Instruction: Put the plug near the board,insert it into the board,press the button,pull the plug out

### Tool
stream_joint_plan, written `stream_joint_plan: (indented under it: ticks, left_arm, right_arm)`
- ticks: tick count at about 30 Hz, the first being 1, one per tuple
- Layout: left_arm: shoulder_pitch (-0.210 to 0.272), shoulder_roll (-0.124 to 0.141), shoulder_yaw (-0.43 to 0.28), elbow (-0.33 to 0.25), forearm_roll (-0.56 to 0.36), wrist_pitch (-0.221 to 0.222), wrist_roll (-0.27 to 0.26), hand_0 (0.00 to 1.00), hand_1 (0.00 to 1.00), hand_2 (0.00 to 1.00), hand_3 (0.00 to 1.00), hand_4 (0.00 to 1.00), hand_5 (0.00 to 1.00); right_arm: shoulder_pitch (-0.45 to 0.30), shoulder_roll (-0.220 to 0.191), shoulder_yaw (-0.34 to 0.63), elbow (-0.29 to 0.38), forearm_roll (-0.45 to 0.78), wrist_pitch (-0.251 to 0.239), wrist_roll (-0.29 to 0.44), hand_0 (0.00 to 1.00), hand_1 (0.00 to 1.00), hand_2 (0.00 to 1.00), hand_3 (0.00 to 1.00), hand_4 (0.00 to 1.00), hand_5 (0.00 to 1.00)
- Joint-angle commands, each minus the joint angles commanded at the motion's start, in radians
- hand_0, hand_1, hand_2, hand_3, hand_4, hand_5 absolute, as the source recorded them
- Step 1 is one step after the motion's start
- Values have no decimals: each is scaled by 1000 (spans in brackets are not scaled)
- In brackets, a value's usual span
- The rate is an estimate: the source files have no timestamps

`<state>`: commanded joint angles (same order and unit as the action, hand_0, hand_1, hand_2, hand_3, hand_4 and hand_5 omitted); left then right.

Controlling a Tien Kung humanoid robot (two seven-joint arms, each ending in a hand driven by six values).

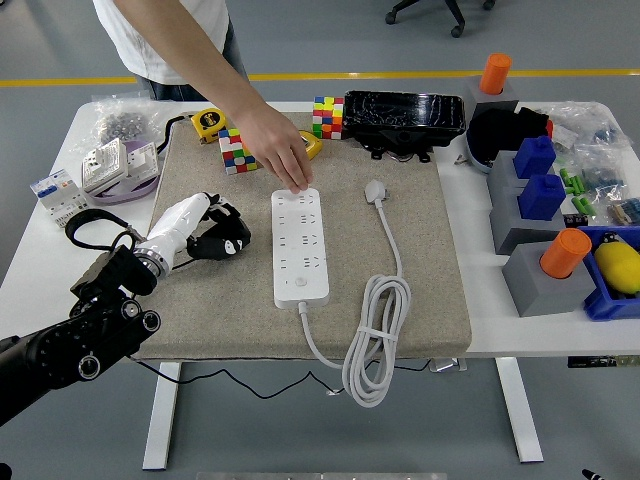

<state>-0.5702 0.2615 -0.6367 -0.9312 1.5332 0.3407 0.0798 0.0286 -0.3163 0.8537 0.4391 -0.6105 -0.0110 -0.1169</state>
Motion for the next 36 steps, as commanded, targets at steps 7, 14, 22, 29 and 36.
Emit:
stream_joint_plan:
  ticks: [7,14,22,29,36]
  left_arm:
    - [18,6,-39,-35,16,-6,18,774,801,797,798,937,204]
    - [73,16,-139,-118,-53,3,-26,743,799,789,801,945,327]
    - [145,7,-299,-182,-217,96,-176,642,694,685,664,837,323]
    - [175,7,-389,-182,-252,94,-173,615,638,591,585,791,286]
    - [200,14,-443,-189,-277,90,-169,612,629,587,585,790,290]
  right_arm:
    - [-5,-1,7,-1,-3,0,-2,676,683,689,591,929,525]
    - [-6,4,11,-1,-5,1,-1,676,683,688,592,929,525]
    - [-3,6,16,-2,-7,1,-1,677,683,688,593,929,525]
    - [-1,8,17,-4,-8,2,-2,676,682,688,593,929,524]
    - [4,6,17,0,-11,1,-1,676,683,688,593,929,524]
